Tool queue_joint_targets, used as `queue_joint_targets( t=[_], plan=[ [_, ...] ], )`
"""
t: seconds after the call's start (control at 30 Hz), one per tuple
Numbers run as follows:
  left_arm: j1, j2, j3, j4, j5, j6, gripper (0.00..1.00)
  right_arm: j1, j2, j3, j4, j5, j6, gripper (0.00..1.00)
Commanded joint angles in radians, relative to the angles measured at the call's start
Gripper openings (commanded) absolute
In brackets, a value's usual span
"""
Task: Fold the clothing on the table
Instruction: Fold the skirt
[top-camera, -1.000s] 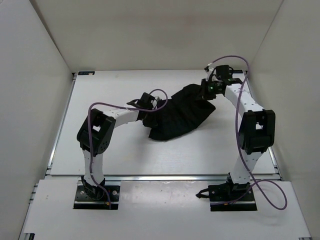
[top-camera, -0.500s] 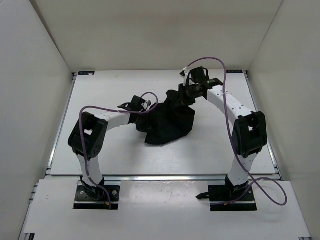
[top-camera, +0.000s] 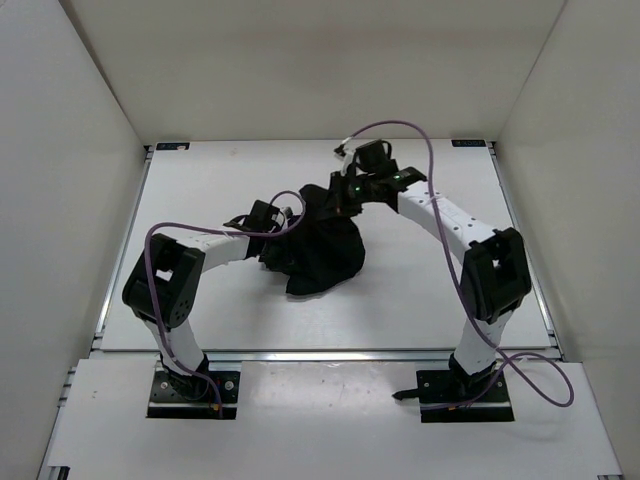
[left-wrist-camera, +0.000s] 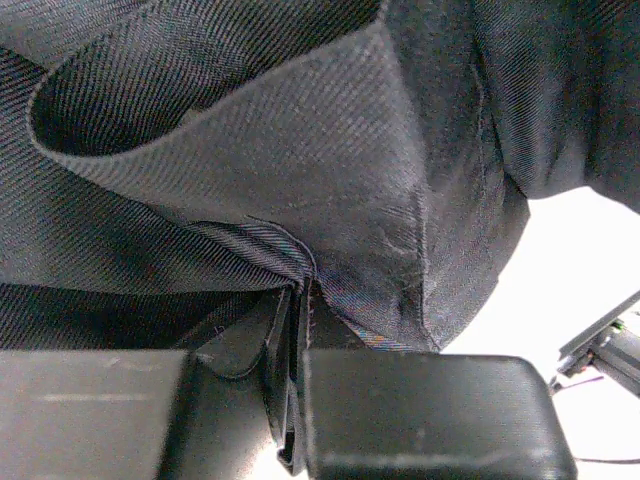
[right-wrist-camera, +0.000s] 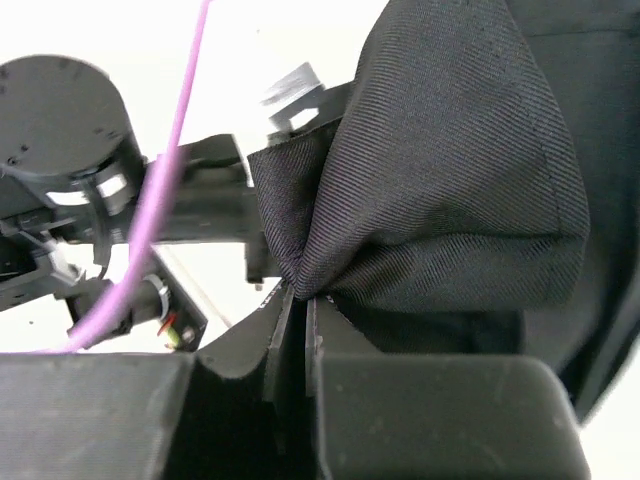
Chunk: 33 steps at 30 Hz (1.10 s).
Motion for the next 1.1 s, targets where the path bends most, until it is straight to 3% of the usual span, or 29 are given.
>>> queue_joint_targets(
  t=[0.0,0.17,0.3,0.4,0.47,0.6,0.73,0.8,0.87,1.0,1.07],
  plan=[
    [-0.001,-0.005,-0.017,0.067,0.051,-0.026,0.04,0.061,0.033,0.027,0.077,-0.043,0.071,0.0],
    [0.013,-0.002,-0.048,0.096,0.071,-0.03,0.03,0.1,0.047,-0.088,0.284,-0.086,0.184,0.0],
    [0.03,-0.02,-0.077,0.121,0.096,-0.046,0.05,0.123,0.084,-0.068,0.225,-0.082,0.177,0.01],
    [0.061,-0.048,-0.086,0.13,0.135,-0.044,0.15,0.124,0.089,-0.05,0.195,-0.077,0.143,0.32],
    [0.09,-0.056,-0.076,0.11,0.161,-0.028,0.18,0.106,0.054,-0.102,0.264,-0.115,0.158,0.53],
    [0.108,-0.073,-0.042,0.083,0.183,-0.017,0.22,0.022,-0.022,-0.232,0.436,-0.191,0.255,0.57],
    [0.148,-0.137,-0.063,0.107,0.223,-0.044,0.26,-0.004,-0.069,-0.104,0.259,-0.053,0.085,0.61],
    [0.173,-0.163,-0.069,0.095,0.235,-0.046,0.38,-0.03,-0.081,-0.084,0.193,-0.024,0.04,0.57],
    [0.197,-0.216,-0.065,0.054,0.229,-0.029,0.6,-0.066,-0.094,-0.129,0.194,-0.016,0.046,0.47],
    [0.255,-0.325,-0.065,0.001,0.195,-0.017,0.7,-0.063,-0.129,-0.244,0.189,0.024,0.009,0.02],
    [0.272,-0.353,-0.042,-0.037,0.177,-0.006,0.71,-0.04,-0.14,-0.301,0.223,0.023,0.003,0.0]
  ],
)
